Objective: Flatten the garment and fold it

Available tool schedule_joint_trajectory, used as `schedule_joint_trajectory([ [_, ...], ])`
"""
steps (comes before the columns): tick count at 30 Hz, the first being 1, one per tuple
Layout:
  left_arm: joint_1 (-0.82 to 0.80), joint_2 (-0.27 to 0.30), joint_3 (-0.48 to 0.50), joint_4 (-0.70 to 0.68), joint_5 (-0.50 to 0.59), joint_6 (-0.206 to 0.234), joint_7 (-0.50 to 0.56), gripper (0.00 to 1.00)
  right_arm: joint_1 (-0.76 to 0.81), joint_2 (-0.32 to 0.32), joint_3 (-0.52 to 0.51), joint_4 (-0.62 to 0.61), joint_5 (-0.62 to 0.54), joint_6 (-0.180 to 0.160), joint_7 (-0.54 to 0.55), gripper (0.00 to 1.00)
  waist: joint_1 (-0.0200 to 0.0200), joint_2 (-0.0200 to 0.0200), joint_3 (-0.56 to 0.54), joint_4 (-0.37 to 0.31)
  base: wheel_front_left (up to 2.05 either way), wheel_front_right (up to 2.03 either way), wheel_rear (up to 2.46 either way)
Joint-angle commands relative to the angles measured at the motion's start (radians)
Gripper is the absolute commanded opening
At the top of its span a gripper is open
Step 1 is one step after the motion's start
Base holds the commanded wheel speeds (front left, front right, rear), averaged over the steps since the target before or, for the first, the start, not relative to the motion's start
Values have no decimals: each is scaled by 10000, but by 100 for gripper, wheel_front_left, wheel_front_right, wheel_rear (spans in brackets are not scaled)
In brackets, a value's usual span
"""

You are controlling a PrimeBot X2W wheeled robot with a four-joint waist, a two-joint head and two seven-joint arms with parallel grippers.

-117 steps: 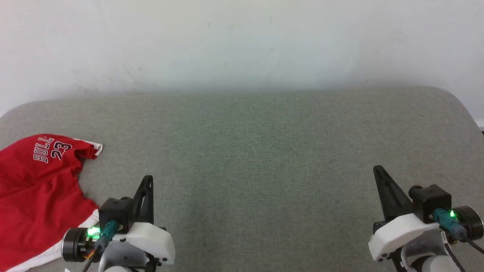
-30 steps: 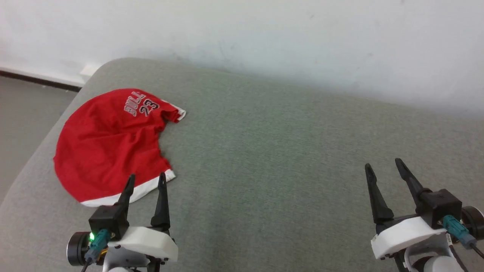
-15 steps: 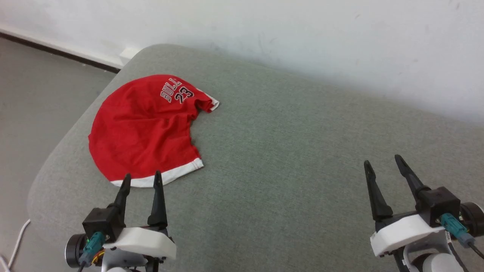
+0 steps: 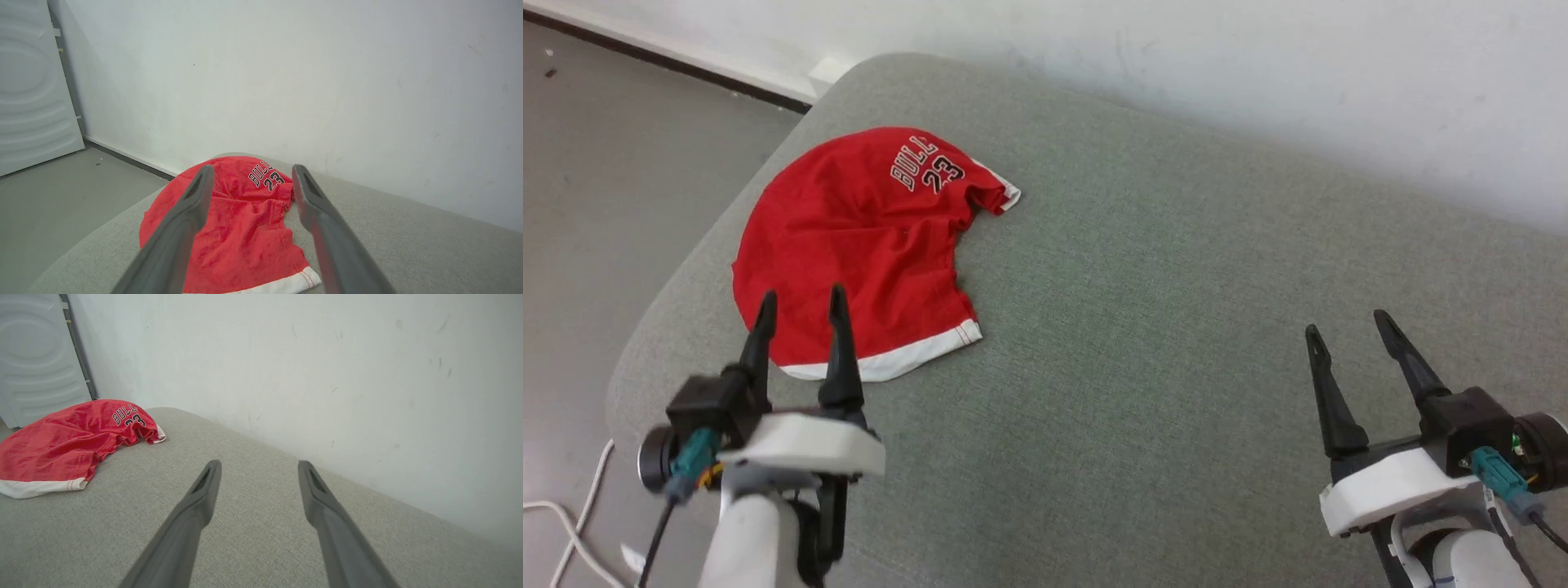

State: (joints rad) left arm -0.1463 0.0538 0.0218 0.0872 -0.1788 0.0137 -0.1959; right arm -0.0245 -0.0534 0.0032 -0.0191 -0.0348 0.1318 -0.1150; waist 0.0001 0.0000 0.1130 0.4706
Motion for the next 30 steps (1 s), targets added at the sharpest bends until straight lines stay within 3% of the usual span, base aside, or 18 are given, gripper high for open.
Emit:
schedule_joint_trajectory([
  [1, -307, 22, 63, 95, 38, -92, -109, 100, -186, 23, 10, -65, -73, -9, -17, 100, -1, 0, 151, -15, 0, 0, 0],
  [9, -2783, 846, 127, 2496, -218, -863, 126, 100, -405, 20, 18, -321, -214, -10, 52, 100, -1, 0, 791, -335, 0, 0, 0],
  [15, -4372, 1500, -136, 4798, -1096, -1244, 2214, 100, -521, -48, 18, -448, -196, -10, 63, 100, -1, 0, 1367, -665, 0, 0, 0],
  [21, -5333, 2131, 7, 7201, -1777, -1204, 4577, 100, -756, -168, 105, -540, -104, -11, 54, 100, -1, 0, 1901, -1004, 0, 0, 0],
  [24, -5699, 2410, 68, 8160, -1904, -1072, 5032, 100, -885, -259, 111, -587, -65, -11, 60, 100, -1, 0, 2151, -1122, 0, 0, 0],
  [30, -6121, 2223, -92, 9548, -2085, -978, 5884, 100, -1031, -405, 137, -617, 38, -11, 61, 100, -1, 0, 2389, -1209, 0, 0, 0],
])
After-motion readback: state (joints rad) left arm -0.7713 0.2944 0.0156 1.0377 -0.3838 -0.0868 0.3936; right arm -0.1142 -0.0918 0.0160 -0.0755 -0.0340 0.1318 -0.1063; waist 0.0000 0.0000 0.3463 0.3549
